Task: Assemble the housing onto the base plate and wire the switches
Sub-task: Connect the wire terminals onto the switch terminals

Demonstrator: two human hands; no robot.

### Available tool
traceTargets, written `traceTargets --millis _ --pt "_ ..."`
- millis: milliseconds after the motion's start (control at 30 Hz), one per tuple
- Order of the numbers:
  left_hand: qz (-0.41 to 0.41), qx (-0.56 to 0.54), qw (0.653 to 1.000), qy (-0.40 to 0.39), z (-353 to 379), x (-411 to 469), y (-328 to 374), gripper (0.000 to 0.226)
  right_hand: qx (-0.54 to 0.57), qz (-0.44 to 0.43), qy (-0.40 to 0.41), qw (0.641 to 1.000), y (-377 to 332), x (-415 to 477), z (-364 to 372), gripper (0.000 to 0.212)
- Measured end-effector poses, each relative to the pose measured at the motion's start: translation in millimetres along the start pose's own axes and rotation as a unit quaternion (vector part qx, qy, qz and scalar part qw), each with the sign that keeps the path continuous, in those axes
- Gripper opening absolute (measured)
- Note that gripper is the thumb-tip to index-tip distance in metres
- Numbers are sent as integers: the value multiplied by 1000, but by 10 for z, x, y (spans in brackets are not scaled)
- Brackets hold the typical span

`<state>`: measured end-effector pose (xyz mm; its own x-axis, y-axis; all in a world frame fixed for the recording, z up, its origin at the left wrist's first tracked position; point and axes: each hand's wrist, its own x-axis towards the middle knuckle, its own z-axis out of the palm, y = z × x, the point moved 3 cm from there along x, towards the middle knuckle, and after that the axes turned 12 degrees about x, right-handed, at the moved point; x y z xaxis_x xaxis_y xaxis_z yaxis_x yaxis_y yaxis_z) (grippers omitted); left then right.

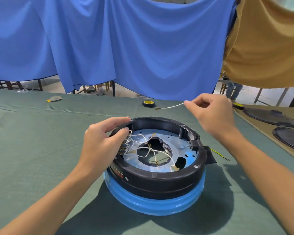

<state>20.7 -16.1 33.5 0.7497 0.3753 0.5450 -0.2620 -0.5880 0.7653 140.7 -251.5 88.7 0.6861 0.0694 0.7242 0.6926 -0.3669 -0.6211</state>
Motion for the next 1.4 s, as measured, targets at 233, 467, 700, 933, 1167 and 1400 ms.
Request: traceTargets --millis 233,467,700,933,1167,1400 --pt "32 6 999 5 -7 -26 84 26 80 31 -129 988 -421 -232 331 26" --pt "-10 -18 999 45 -102 45 63 24 140 66 -142 978 -432 -226 315 24" --pt "10 -63 998 27 -86 28 102 15 146 65 -182 970 -420 -262 345 24" --pt "0 -74 997 38 -78 14 74 13 23 -16 -194 981 -479 -276 382 24" --pt "-42 -142 989 2 -38 -5 88 10 1 -193 -243 951 -842 -443 625 17" --pt "-70 -132 989 18 -47 62 15 15 45 -168 -246 953 -869 -395 743 13"
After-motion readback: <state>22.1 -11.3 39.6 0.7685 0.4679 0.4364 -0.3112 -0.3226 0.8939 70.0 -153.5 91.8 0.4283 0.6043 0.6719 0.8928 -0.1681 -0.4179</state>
